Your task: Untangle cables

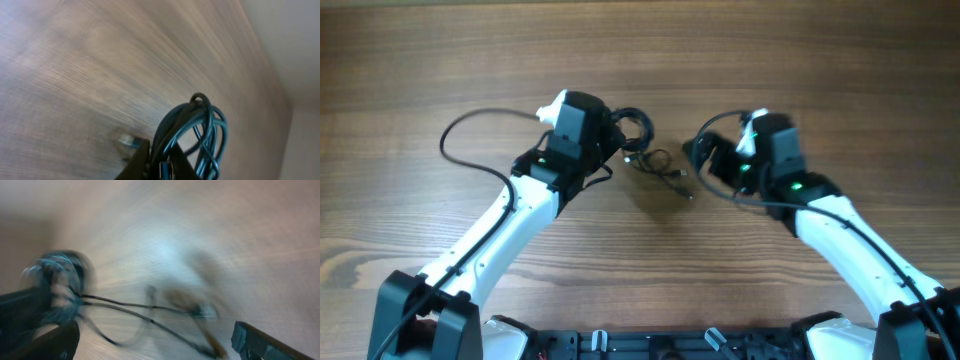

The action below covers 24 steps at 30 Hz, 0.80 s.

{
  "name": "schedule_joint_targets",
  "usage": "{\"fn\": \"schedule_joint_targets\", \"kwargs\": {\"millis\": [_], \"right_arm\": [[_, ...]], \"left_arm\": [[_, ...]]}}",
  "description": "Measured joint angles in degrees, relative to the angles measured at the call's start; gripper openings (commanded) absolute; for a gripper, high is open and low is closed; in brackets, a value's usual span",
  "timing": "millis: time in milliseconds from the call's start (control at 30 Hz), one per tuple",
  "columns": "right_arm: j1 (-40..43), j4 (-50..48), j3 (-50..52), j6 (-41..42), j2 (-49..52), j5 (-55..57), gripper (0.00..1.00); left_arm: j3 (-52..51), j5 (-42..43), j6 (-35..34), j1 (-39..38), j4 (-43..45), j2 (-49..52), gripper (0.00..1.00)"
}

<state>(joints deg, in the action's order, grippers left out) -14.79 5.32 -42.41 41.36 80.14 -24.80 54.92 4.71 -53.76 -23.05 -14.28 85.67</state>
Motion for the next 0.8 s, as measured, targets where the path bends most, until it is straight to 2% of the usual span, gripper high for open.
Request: {"fn": "schedule_joint_targets", "kwargs": {"millis": [100,167,233,367,400,500,533,567,600,633,667,700,767,800], "right_arm": [[4.3,-5.6,0.0,-10.9,-0.1,-14.3,0.88],[4.8,-7.6,0.0,-15.1,-0.1,-23.2,0.81],[4.4,-7.6,0.0,-17.2,-0.1,-27.6,0.77],[3.3,-5.6,0.0,-19.5,1.0,-30.1,0.59],[3.2,-4.5,0.0,-20.3,1.5,-30.0,0.49],[3.2,-1.2,0.0,-23.2,3.1,-30.7,0.11],[3.1,-0.9,0.0,-24.1,3.2,-31.5,0.04],[3.1,-0.9,0.0,-24.5,3.2,-31.8,0.04],[3.1,-1.0,0.0,-24.9,3.2,-32.2,0.04],[3.1,-1.2,0.0,-24.9,3.2,-32.4,0.04],[3.1,-1.2,0.0,-24.2,3.2,-32.1,0.04],[3.1,-1.2,0.0,-22.3,3.2,-30.7,0.04],[3.1,-0.8,0.0,-17.7,3.2,-26.6,0.04],[3.1,-0.9,0.0,-14.0,3.2,-23.0,0.04]], "left_arm": [[0.0,13.9,20.0,1.5,-1.0,0.0,0.04],[0.0,20.9,29.4,1.6,-2.6,0.0,0.04],[0.0,25.8,34.6,1.6,-3.2,0.0,0.04],[0.0,33.6,41.3,1.6,-3.3,0.0,0.04],[0.0,34.9,42.6,1.6,-3.3,0.0,0.04],[0.0,38.7,45.7,1.6,-3.6,0.0,0.04],[0.0,39.4,46.3,1.6,-3.7,0.0,0.08],[0.0,39.5,46.7,1.6,-3.7,0.0,0.19],[0.0,39.7,47.1,1.6,-3.7,0.0,0.45],[0.0,39.9,47.2,1.7,-3.7,0.0,0.75],[0.0,40.4,47.8,1.7,-3.6,0.0,0.94],[0.0,40.6,47.9,1.7,-3.6,0.0,1.0],[0.0,40.5,46.2,1.7,-3.6,0.0,1.0],[0.0,39.8,43.3,1.6,-3.7,0.0,0.95]]}}
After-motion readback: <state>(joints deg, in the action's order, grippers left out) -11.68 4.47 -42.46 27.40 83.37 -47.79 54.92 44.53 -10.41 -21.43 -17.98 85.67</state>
